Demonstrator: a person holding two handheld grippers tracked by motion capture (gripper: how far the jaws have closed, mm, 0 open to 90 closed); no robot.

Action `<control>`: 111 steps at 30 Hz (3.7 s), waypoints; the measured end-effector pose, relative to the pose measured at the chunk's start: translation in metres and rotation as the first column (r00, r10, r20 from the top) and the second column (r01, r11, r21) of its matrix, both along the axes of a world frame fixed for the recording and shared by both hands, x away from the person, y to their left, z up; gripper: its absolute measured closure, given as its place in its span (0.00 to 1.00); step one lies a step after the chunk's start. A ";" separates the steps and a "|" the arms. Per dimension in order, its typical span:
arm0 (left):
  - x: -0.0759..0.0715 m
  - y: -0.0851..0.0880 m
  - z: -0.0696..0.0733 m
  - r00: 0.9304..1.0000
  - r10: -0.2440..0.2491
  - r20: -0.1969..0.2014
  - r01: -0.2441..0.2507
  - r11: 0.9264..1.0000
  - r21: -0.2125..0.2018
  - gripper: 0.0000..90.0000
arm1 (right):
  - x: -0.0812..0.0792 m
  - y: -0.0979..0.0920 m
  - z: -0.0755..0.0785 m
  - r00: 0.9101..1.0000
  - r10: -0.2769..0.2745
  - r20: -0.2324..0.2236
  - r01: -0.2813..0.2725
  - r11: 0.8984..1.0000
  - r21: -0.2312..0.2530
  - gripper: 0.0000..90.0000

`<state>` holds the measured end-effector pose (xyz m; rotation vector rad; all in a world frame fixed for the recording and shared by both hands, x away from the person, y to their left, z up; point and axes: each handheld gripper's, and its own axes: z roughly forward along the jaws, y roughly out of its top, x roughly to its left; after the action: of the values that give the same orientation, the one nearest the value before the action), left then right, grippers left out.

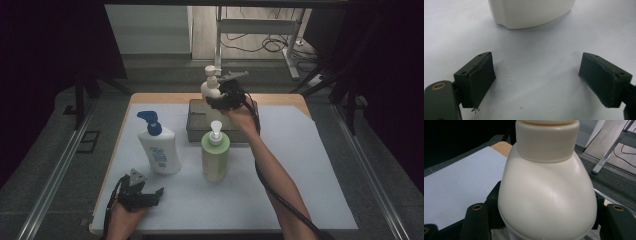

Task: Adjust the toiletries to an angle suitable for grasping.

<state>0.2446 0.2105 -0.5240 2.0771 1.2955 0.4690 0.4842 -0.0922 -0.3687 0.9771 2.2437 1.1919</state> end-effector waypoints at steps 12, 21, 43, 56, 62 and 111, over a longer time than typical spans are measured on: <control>0.000 0.000 0.000 1.000 0.000 0.000 0.000 1.000 0.000 0.14 | -0.002 0.004 -0.011 1.000 0.020 -0.017 -0.020 1.000 -0.010 0.41; 0.000 0.000 0.000 1.000 0.000 0.000 0.000 1.000 0.000 0.14 | -0.004 0.006 -0.018 0.999 0.040 -0.034 -0.041 0.999 -0.022 0.41; 0.000 0.000 0.000 1.000 0.000 0.000 0.000 1.000 0.000 0.14 | -0.009 -0.001 -0.034 0.995 0.066 -0.080 -0.067 0.998 -0.018 0.40; 0.000 0.000 0.000 1.000 0.000 0.000 0.000 1.000 0.000 0.14 | -0.010 -0.004 -0.036 0.993 0.090 -0.070 -0.091 0.996 -0.003 0.37; 0.000 0.000 0.000 1.000 0.001 0.000 -0.001 1.000 0.001 0.14 | -0.012 -0.009 -0.036 0.993 0.101 -0.056 -0.100 0.995 0.018 0.34; 0.000 0.000 0.000 1.000 0.002 0.002 -0.002 1.000 -0.001 0.14 | -0.025 -0.055 -0.050 0.995 0.035 -0.098 -0.039 0.998 -0.039 1.00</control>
<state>0.2444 0.2101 -0.5242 2.0744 1.2963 0.4704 0.4596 -0.1473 -0.4188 1.0017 2.3621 1.1323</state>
